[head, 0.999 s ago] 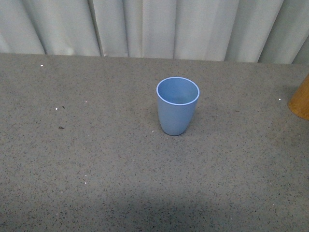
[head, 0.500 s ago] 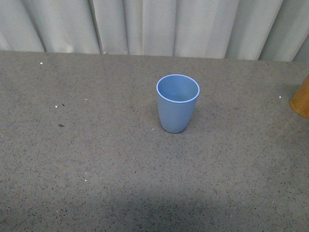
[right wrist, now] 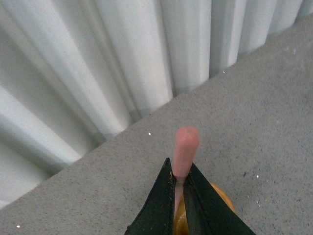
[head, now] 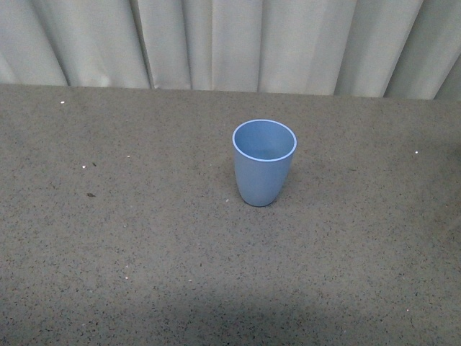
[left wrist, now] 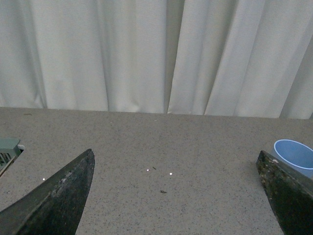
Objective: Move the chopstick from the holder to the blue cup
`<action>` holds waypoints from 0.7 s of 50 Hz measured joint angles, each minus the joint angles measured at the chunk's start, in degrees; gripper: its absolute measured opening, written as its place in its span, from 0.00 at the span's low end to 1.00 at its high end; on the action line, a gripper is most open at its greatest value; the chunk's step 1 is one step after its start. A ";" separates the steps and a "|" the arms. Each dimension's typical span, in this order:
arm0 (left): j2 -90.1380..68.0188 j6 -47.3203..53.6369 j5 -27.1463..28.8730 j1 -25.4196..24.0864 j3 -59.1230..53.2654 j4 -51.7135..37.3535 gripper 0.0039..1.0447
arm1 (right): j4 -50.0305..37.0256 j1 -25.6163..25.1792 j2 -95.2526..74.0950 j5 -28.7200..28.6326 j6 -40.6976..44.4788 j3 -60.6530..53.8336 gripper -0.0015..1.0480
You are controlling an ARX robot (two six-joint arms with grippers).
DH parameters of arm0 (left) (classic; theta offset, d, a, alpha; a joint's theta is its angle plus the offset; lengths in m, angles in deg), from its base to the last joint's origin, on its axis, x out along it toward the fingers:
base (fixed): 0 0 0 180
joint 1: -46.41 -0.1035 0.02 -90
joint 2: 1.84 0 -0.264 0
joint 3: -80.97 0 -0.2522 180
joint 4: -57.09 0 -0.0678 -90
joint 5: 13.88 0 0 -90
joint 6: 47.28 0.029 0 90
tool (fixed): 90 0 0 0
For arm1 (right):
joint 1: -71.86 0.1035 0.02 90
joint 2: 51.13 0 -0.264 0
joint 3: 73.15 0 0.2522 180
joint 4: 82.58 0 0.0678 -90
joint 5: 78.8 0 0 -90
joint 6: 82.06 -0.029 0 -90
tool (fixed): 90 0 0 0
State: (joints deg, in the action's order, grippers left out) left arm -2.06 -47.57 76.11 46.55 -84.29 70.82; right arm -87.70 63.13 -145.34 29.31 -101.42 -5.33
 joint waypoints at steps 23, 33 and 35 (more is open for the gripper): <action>0.00 0.02 0.02 0.00 0.00 0.00 0.94 | -3.34 11.85 7.82 -4.48 2.78 2.47 0.02; 0.00 0.00 0.02 0.00 0.00 0.00 0.94 | -5.64 17.38 -0.33 -6.32 0.22 6.05 0.02; 0.00 0.00 0.02 0.00 0.00 0.00 0.94 | -5.77 18.21 -1.95 -6.62 -0.66 6.54 0.02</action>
State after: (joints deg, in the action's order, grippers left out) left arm -2.06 -47.57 76.13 46.55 -84.29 70.82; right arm -93.47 81.33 -147.29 22.68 -102.07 1.21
